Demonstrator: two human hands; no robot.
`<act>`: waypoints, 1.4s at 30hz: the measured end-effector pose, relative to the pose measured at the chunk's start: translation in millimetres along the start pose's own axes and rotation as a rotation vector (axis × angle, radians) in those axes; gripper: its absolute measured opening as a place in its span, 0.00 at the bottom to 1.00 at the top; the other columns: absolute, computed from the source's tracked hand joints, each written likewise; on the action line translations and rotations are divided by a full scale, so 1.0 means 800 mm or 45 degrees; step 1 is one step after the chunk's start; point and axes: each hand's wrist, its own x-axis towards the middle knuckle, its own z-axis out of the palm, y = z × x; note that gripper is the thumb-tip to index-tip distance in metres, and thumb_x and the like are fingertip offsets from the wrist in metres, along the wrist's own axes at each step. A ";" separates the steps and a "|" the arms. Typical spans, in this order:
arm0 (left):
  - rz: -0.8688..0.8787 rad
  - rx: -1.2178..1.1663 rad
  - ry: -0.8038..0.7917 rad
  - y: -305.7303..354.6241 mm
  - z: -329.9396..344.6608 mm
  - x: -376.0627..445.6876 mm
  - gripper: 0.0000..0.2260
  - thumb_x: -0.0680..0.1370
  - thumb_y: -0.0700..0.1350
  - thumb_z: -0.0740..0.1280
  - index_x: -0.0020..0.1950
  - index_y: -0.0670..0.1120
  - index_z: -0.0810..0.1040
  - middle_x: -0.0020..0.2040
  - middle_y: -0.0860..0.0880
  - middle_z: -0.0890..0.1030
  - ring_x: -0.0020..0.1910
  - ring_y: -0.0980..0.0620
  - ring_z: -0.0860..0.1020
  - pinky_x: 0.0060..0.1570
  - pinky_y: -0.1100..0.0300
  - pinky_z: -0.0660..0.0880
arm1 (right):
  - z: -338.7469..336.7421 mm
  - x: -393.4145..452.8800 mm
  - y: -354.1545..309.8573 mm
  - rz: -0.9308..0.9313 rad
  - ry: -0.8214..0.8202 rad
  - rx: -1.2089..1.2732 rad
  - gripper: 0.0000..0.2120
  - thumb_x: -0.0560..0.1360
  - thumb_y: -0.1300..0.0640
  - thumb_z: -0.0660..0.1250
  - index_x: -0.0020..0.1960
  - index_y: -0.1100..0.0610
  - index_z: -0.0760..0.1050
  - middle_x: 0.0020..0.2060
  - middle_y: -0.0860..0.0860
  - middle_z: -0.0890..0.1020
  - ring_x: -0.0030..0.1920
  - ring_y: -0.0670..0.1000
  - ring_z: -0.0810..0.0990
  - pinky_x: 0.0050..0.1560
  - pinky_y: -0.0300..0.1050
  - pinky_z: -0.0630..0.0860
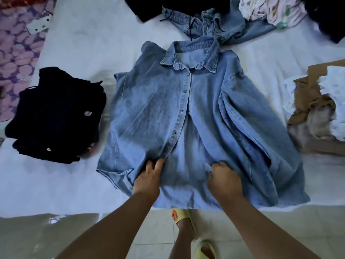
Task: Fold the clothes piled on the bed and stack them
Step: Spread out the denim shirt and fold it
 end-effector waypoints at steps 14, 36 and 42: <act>-0.141 -0.220 0.036 -0.007 -0.033 -0.048 0.12 0.79 0.42 0.56 0.62 0.45 0.70 0.58 0.42 0.78 0.57 0.40 0.77 0.52 0.51 0.72 | -0.089 -0.074 -0.021 -0.027 0.182 1.011 0.17 0.72 0.65 0.66 0.31 0.61 0.61 0.25 0.48 0.62 0.26 0.45 0.60 0.27 0.38 0.57; 0.311 -0.466 0.290 0.016 -0.075 -0.089 0.11 0.79 0.49 0.60 0.47 0.48 0.81 0.46 0.50 0.82 0.47 0.48 0.79 0.43 0.57 0.72 | -0.069 -0.082 -0.048 -0.334 -0.288 0.181 0.11 0.78 0.54 0.58 0.52 0.57 0.77 0.50 0.53 0.79 0.52 0.54 0.77 0.47 0.44 0.70; 0.448 -0.548 0.421 0.025 -0.103 -0.004 0.12 0.74 0.47 0.61 0.45 0.46 0.83 0.46 0.49 0.81 0.46 0.46 0.80 0.39 0.56 0.78 | -0.104 0.023 -0.055 -0.216 -0.161 0.167 0.10 0.78 0.54 0.60 0.50 0.58 0.77 0.47 0.54 0.80 0.48 0.56 0.78 0.46 0.47 0.75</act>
